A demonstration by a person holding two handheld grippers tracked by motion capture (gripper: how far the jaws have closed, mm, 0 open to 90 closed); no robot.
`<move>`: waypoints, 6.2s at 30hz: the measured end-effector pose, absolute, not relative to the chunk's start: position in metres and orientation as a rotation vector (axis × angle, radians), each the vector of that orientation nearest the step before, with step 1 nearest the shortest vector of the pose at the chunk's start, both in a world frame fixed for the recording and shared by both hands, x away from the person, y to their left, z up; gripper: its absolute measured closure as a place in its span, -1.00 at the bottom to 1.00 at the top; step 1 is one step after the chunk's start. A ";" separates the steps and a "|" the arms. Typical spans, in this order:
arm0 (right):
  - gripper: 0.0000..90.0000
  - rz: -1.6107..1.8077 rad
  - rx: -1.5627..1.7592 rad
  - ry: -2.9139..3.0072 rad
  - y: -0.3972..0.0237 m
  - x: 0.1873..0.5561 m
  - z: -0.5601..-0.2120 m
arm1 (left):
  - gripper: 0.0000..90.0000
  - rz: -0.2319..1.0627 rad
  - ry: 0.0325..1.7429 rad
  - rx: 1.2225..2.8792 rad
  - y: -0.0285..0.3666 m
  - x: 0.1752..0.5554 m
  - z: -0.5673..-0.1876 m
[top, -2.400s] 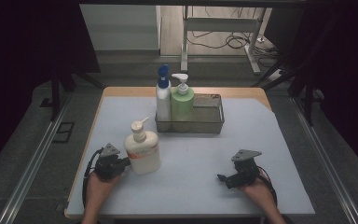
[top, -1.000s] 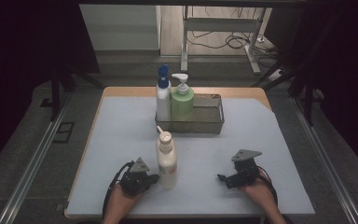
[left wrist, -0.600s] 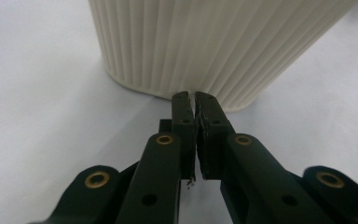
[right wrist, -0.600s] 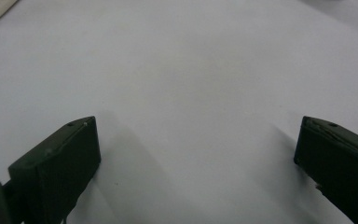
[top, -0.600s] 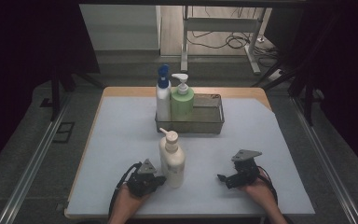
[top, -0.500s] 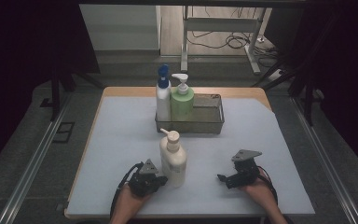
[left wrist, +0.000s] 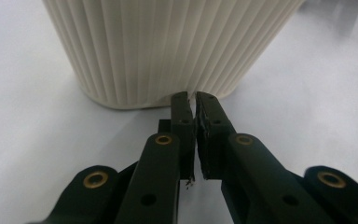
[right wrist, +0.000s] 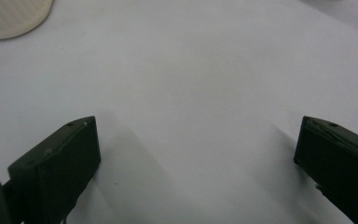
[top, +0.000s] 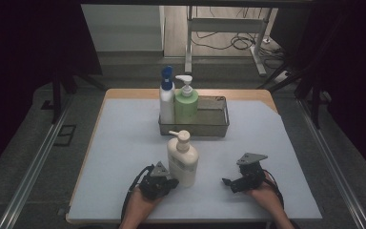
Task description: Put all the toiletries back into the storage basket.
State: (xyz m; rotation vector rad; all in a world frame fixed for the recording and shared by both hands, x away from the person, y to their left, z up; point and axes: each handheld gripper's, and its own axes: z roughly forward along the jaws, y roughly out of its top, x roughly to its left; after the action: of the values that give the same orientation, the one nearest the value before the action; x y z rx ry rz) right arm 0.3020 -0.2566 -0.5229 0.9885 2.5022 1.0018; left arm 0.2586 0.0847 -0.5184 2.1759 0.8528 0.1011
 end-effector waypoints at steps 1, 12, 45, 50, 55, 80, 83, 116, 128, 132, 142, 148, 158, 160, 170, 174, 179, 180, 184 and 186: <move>-1.00 1.002 0.989 2.503 -0.257 0.302 -0.523 | 0.91 0.102 0.854 2.173 0.083 0.259 -0.519; -1.00 1.002 0.990 2.503 -0.257 0.302 -0.523 | 0.76 0.113 0.842 2.179 0.079 0.257 -0.518; -0.81 1.135 0.939 2.545 -0.246 0.289 -0.493 | -0.70 0.383 1.061 2.183 0.138 0.238 -0.522; -0.82 1.183 0.927 2.539 -0.242 0.286 -0.484 | -0.72 0.389 1.076 2.168 0.138 0.239 -0.523; -0.82 1.205 0.912 2.543 -0.235 0.284 -0.477 | -0.73 0.390 1.072 2.171 0.138 0.238 -0.523; -0.74 1.326 0.796 2.584 -0.180 0.286 -0.438 | -0.73 0.394 1.077 2.156 0.138 0.238 -0.524; -0.74 1.328 0.793 2.585 -0.173 0.287 -0.435 | -0.73 0.393 1.078 2.156 0.138 0.238 -0.524; -0.25 1.270 0.753 2.526 -0.119 0.299 -0.422 | -0.73 0.395 1.078 2.156 0.138 0.238 -0.524; -0.20 1.231 0.762 2.550 -0.119 0.299 -0.416 | -0.73 0.394 1.078 2.157 0.138 0.238 -0.524; -0.20 1.256 0.775 2.558 -0.124 0.301 -0.412 | -0.73 0.394 1.078 2.158 0.138 0.238 -0.524; -0.19 1.231 0.780 2.556 -0.135 0.303 -0.398 | -0.73 0.395 1.078 2.156 0.138 0.238 -0.524; -0.19 1.237 0.794 2.546 -0.142 0.306 -0.388 | -0.73 0.395 1.077 2.157 0.138 0.238 -0.524; -0.19 1.240 0.809 2.524 -0.153 0.312 -0.374 | -0.73 0.395 1.077 2.158 0.138 0.238 -0.524; -0.19 1.241 0.816 2.518 -0.156 0.314 -0.372 | -0.73 0.394 1.077 2.158 0.138 0.238 -0.524; -0.19 1.223 0.837 2.485 -0.168 0.323 -0.358 | -0.73 0.392 1.077 2.158 0.138 0.238 -0.524; -0.19 1.216 0.848 2.468 -0.174 0.327 -0.352 | -0.73 0.392 1.076 2.158 0.138 0.238 -0.524; -0.19 1.204 0.868 2.441 -0.182 0.334 -0.343 | -0.73 0.391 1.076 2.158 0.138 0.238 -0.524; -0.19 1.204 0.868 2.441 -0.182 0.334 -0.343 | -0.73 0.391 1.077 2.158 0.138 0.238 -0.524; -0.19 1.203 0.885 2.424 -0.186 0.339 -0.337 | -0.73 0.391 1.077 2.158 0.138 0.238 -0.524; -0.19 1.206 0.894 2.409 -0.188 0.342 -0.334 | -0.72 0.391 1.077 2.157 0.138 0.238 -0.524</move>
State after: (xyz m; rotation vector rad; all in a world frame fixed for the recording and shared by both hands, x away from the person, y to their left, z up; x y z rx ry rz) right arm 0.3416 -0.1882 -0.3337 0.8942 2.4091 1.2061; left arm 0.2379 0.1378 -0.5240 2.1575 1.0771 0.3909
